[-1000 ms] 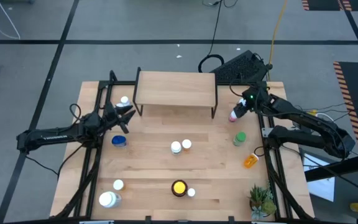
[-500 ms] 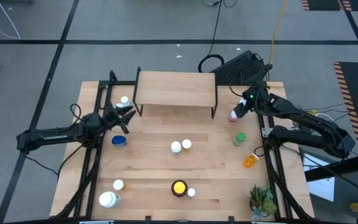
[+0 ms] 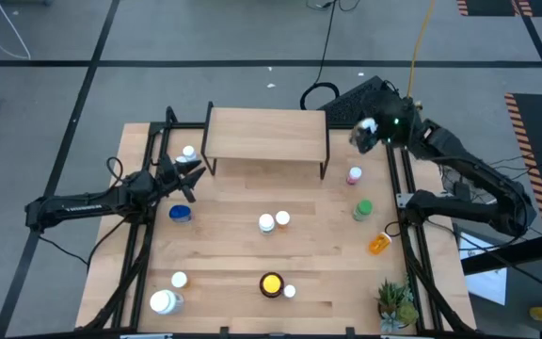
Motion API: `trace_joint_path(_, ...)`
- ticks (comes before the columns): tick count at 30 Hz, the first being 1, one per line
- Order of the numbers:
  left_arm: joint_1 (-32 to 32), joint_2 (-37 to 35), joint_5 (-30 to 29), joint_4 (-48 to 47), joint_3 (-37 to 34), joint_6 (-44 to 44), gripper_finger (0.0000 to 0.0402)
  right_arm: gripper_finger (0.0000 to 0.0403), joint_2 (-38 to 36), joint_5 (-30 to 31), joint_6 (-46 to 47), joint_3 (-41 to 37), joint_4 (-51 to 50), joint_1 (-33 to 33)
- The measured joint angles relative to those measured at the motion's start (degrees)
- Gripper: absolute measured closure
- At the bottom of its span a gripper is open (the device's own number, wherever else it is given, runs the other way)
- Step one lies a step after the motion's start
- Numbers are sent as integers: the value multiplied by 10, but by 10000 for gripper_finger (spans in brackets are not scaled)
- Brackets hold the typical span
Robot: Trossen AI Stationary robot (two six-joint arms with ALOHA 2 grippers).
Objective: Pick and place medicine bottles onto shelf by color
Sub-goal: Put the green pill bottle on the shelf
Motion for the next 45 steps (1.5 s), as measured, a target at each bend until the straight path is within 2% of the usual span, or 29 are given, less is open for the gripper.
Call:
trace_joint_path(9, 0, 0, -11, 7, 0, -7, 245, 181, 129, -29, -39, 219, -42, 5)
trace_joint_path(16, 0, 0, -11, 14, 0, -7, 245, 181, 221, -30, -53, 327, -41, 39)
trace_joint_path(21, 0, 0, -11, 11, 0, -6, 245, 181, 272, -31, -66, 344, -42, 73)
trace_joint_path(30, 0, 0, -11, 5, 0, -6, 245, 181, 312, -30, -75, 345, -33, 112)
trace_joint_path(45, 0, 0, -10, 5, 0, -16, 245, 180, 351, -25, -79, 345, -36, 116)
